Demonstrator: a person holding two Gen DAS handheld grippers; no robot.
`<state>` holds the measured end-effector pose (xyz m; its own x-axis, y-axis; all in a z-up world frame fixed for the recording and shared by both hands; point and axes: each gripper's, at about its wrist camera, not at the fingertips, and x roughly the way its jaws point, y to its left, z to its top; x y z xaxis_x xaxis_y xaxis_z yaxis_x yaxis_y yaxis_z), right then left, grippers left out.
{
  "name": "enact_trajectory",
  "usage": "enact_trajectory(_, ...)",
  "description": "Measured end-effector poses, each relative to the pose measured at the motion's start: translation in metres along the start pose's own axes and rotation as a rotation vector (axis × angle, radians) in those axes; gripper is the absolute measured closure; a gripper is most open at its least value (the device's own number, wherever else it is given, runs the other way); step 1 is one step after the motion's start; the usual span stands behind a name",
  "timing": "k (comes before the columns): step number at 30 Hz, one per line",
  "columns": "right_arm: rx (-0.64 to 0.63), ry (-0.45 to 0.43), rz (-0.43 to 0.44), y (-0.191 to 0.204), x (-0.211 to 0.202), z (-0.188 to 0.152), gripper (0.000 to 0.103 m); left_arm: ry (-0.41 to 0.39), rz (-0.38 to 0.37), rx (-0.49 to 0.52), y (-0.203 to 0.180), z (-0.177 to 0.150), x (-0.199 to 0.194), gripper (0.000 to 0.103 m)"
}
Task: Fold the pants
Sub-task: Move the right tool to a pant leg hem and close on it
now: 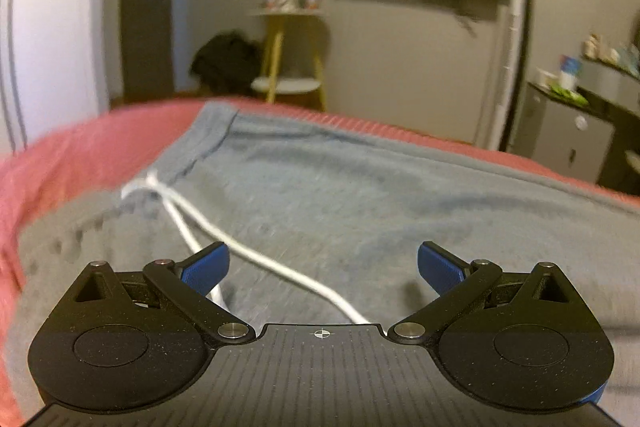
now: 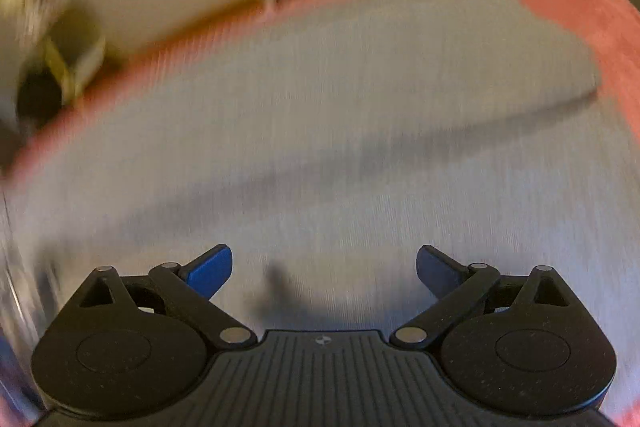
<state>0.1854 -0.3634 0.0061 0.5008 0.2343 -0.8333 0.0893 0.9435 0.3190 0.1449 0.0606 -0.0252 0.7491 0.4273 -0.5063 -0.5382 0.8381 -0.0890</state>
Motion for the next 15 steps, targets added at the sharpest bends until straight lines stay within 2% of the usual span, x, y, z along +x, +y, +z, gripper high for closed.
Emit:
enact_trajectory(3,0.169,-0.109,-0.003,-0.018,0.028,0.074,0.005,0.01,-0.035,-0.099,0.012,-0.003,0.01,0.0)
enact_trajectory(5,0.313,-0.127,-0.068,-0.035,0.057,0.118,0.021,0.021,-0.004,-0.105,0.015,-0.005,0.015,0.0)
enact_trajectory(7,0.407,-0.127,-0.07,-0.048,0.083,0.148,0.034,0.037,0.031,-0.094,0.015,-0.007,0.021,0.0)
enact_trajectory(8,0.467,-0.139,-0.087,-0.056,0.097,0.162,0.036,0.046,0.047,-0.09,0.015,-0.008,0.024,0.0)
enact_trajectory(12,0.586,-0.193,-0.141,-0.074,0.133,0.186,0.038,0.063,0.093,-0.022,0.009,-0.016,0.032,0.0)
enact_trajectory(15,0.57,-0.227,-0.195,-0.076,0.149,0.201,0.037,0.047,0.111,0.013,0.004,-0.021,0.032,0.0)
